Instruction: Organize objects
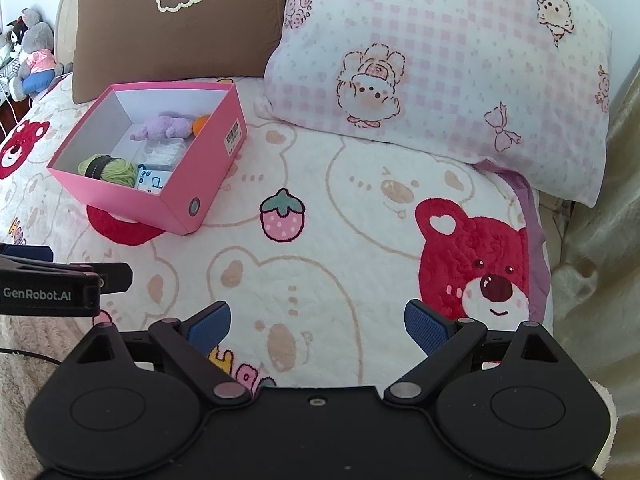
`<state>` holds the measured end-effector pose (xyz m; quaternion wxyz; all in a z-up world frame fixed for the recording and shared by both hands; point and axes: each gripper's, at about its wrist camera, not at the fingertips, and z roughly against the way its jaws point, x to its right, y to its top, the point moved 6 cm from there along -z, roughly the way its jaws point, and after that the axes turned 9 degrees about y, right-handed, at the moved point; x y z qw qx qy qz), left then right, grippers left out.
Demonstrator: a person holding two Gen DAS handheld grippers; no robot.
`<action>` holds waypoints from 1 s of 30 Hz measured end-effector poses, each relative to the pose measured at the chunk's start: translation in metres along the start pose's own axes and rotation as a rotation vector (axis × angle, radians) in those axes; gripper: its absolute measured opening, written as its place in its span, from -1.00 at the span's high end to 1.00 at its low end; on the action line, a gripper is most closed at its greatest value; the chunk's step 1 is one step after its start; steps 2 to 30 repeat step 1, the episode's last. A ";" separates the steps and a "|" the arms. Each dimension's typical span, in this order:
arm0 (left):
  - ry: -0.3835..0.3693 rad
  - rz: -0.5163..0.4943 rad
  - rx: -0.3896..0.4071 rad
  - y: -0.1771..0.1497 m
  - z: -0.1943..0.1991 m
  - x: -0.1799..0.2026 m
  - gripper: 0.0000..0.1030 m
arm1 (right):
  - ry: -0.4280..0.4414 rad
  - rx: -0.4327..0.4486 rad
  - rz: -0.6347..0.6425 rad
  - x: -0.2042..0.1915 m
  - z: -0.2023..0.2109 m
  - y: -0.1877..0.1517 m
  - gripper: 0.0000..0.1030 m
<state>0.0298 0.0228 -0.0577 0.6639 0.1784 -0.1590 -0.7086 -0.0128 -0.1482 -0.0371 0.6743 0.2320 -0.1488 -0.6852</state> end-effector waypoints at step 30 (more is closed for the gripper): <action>0.000 -0.002 -0.002 0.000 0.000 0.000 -1.00 | 0.000 -0.001 0.000 0.000 0.000 0.000 -0.86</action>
